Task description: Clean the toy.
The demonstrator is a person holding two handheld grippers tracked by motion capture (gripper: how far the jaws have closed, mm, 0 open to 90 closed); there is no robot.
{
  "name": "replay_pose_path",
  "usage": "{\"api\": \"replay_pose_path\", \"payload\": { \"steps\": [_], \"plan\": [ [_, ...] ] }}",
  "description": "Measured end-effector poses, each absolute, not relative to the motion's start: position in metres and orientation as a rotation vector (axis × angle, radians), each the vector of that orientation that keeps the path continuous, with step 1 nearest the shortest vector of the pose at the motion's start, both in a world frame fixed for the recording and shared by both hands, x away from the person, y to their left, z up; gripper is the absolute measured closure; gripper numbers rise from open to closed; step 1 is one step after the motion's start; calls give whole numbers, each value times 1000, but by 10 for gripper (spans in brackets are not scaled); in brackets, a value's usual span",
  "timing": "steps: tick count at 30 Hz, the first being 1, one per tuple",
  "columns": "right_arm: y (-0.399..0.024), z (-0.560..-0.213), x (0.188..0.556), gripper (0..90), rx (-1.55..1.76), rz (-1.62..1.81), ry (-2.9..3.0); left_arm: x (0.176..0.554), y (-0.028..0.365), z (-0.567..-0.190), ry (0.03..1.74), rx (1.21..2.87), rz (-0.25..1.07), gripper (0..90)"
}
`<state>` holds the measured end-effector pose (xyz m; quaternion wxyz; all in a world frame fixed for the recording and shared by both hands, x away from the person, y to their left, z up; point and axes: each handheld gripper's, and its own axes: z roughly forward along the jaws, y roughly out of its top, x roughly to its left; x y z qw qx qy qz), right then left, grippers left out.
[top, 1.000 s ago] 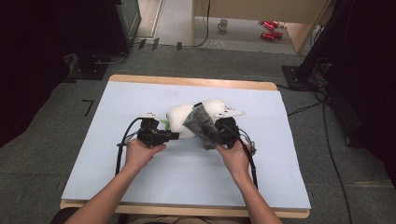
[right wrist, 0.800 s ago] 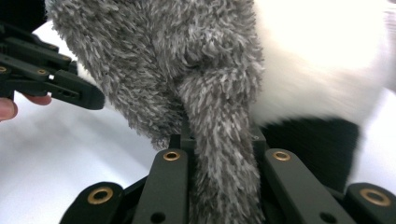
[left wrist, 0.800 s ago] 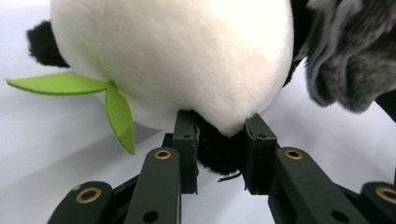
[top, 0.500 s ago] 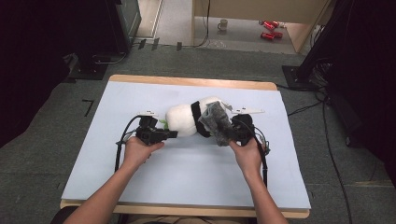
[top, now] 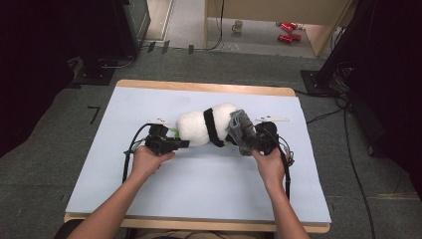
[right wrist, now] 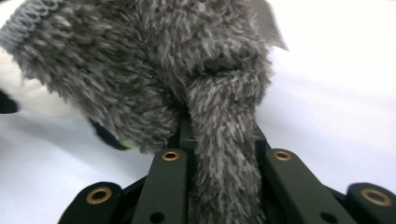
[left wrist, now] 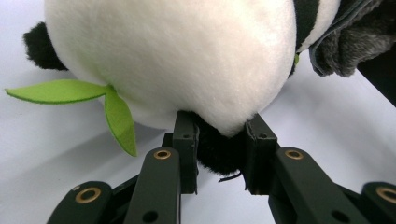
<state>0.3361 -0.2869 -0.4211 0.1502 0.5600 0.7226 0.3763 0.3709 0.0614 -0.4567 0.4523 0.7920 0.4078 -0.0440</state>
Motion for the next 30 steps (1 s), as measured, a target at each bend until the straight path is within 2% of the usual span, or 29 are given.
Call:
{"api": "replay_pose_path", "payload": {
  "steps": [7, 14, 23, 30],
  "plan": [
    [-304, -428, 340, 773, 1705, 1034, 2022, 373, 66, -458, 1010, 1947, -108, 716],
    [-306, -405, 334, 768, 1654, 1160, 1961, 371, 65, -457, 982, 1951, -82, 714],
    [-279, -382, 326, 765, 1535, 1247, 2010, 368, 63, -459, 956, 1965, -60, 707],
    [-255, -383, 325, 761, 1477, 1229, 2091, 364, 60, -461, 935, 1979, -61, 698]
  ]
}}
